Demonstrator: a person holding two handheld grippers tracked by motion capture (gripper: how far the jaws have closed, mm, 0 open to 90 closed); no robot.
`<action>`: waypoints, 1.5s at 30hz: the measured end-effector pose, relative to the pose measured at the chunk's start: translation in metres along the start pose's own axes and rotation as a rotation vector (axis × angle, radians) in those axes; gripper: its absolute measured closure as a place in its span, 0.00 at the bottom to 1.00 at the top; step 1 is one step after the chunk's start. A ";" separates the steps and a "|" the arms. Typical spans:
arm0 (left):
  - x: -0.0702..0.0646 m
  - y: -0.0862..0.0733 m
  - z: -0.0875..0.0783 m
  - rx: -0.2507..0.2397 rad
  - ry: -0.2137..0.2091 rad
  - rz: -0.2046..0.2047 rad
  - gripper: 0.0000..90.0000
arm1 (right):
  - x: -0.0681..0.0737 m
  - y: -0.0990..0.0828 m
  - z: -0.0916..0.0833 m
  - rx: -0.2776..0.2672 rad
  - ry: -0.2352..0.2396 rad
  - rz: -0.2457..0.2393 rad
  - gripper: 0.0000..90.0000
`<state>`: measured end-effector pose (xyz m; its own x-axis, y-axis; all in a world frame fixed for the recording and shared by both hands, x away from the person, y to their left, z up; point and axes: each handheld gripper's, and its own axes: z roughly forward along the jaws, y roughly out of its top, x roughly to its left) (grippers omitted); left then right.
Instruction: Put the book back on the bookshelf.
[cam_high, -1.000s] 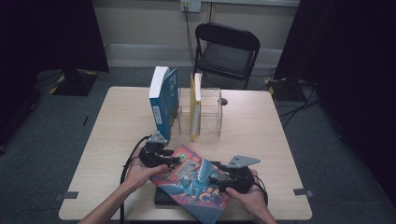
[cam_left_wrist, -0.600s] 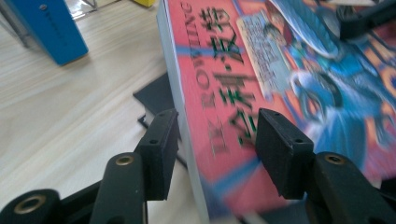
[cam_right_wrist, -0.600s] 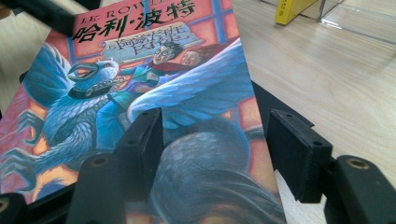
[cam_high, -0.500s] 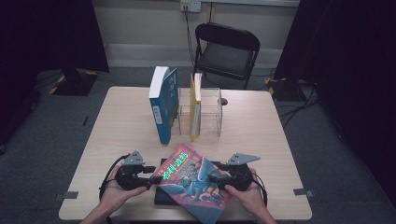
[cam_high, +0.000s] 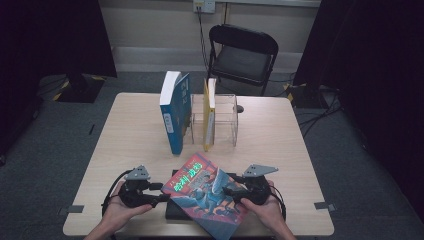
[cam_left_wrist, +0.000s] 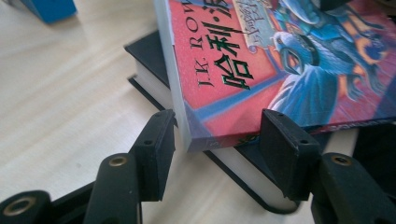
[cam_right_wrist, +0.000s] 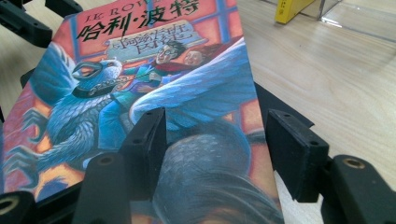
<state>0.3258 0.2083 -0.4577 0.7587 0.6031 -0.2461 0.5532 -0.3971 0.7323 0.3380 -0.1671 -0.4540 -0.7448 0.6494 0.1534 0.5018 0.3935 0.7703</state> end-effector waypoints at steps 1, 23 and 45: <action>0.001 0.001 0.001 -0.002 0.006 0.000 0.52 | 0.000 0.000 0.000 0.002 0.001 0.003 0.44; 0.023 0.041 0.040 -0.055 0.168 -0.017 0.56 | 0.013 -0.010 -0.018 0.029 -0.050 -0.024 0.43; -0.012 0.035 0.038 -0.039 -0.003 -0.045 0.53 | 0.005 -0.001 -0.005 -0.005 -0.072 0.002 0.44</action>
<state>0.3497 0.1610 -0.4532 0.7347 0.6174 -0.2812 0.5729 -0.3427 0.7445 0.3311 -0.1678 -0.4509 -0.7101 0.6954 0.1106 0.5011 0.3886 0.7733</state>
